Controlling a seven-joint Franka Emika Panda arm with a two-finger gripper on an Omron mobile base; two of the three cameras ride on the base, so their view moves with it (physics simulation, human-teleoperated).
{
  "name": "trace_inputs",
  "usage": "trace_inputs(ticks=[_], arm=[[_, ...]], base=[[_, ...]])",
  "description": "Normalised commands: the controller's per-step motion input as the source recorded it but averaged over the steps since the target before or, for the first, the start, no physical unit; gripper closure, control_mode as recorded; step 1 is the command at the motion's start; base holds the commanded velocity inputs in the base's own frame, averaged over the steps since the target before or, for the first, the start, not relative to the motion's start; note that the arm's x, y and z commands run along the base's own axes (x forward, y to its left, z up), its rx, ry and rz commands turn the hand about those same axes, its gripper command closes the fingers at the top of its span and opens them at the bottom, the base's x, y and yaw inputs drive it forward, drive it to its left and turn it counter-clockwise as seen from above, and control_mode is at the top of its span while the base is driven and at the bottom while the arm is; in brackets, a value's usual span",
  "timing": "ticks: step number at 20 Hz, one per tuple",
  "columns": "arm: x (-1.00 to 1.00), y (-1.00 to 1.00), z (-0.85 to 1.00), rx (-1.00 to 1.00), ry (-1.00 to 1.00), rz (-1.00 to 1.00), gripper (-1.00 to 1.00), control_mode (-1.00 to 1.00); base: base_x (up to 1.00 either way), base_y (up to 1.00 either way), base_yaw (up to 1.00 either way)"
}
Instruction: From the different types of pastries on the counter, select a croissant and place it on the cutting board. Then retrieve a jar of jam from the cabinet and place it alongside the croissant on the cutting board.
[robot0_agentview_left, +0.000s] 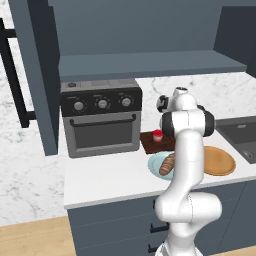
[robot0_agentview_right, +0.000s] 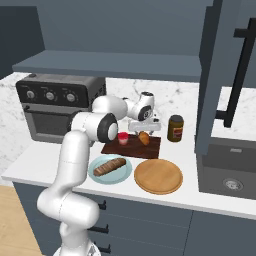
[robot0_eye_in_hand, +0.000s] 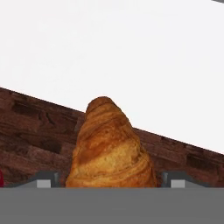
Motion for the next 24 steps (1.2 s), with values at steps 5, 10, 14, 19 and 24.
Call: trace_inputs(ticks=[5, 10, 14, 19, 24], arm=[[0.00, 0.00, 0.00, -0.02, 0.00, 0.00, -1.00, -1.00], [0.00, 0.00, 0.00, -0.02, 0.00, 0.00, -1.00, -1.00], [-0.04, 0.00, 0.19, 0.00, -0.04, 0.00, -1.00, -1.00], [-0.25, -0.05, 0.39, 0.00, -0.16, 0.00, -1.00, -1.00], [-0.64, -0.22, 0.50, 0.00, -0.30, 0.00, -1.00, -1.00]], base=[[0.00, 0.00, 0.00], [0.00, 0.00, 0.00], [0.00, 0.00, 0.00], [0.00, 0.00, 0.00], [0.00, 0.00, 0.00]])
